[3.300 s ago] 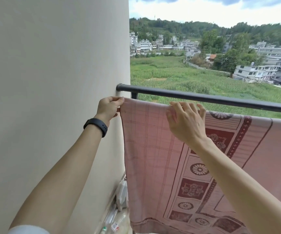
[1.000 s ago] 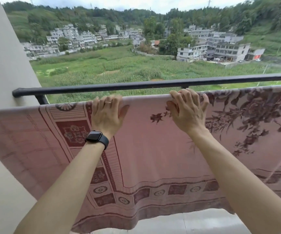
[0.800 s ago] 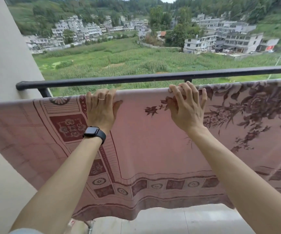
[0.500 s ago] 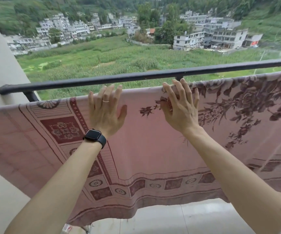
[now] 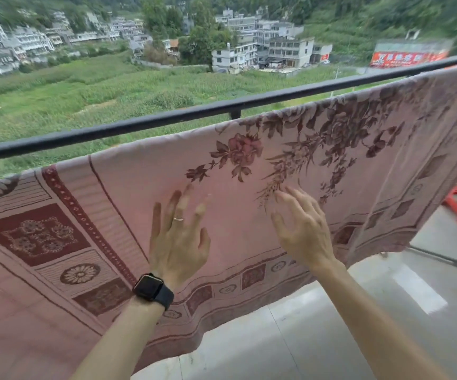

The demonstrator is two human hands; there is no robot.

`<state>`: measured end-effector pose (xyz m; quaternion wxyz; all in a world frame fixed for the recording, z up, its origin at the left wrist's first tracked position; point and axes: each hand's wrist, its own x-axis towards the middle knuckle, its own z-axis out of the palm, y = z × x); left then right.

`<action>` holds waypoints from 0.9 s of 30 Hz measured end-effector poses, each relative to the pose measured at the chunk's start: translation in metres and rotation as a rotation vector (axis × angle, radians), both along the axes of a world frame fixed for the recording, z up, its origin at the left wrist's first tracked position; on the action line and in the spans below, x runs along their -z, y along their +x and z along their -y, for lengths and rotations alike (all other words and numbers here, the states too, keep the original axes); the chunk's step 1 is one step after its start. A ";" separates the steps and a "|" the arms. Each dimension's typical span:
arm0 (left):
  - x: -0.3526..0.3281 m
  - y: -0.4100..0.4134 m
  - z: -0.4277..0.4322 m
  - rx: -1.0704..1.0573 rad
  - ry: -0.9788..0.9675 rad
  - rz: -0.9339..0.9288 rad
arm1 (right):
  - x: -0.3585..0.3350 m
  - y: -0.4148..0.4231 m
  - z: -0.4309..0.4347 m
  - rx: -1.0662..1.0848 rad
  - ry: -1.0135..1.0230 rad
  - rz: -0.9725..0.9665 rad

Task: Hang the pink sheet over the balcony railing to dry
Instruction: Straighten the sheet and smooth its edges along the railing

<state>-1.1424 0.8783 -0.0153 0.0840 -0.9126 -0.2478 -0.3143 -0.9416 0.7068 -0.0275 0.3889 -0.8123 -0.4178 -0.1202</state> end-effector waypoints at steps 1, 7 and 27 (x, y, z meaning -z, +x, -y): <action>0.013 0.011 0.010 0.019 -0.096 -0.066 | 0.017 -0.006 0.018 0.023 -0.054 -0.043; 0.080 0.095 0.069 0.204 -0.425 -0.485 | 0.083 -0.024 0.110 0.247 -0.254 -0.204; 0.063 0.427 0.308 0.557 -0.284 -0.536 | 0.060 0.224 0.371 0.640 -0.338 -0.177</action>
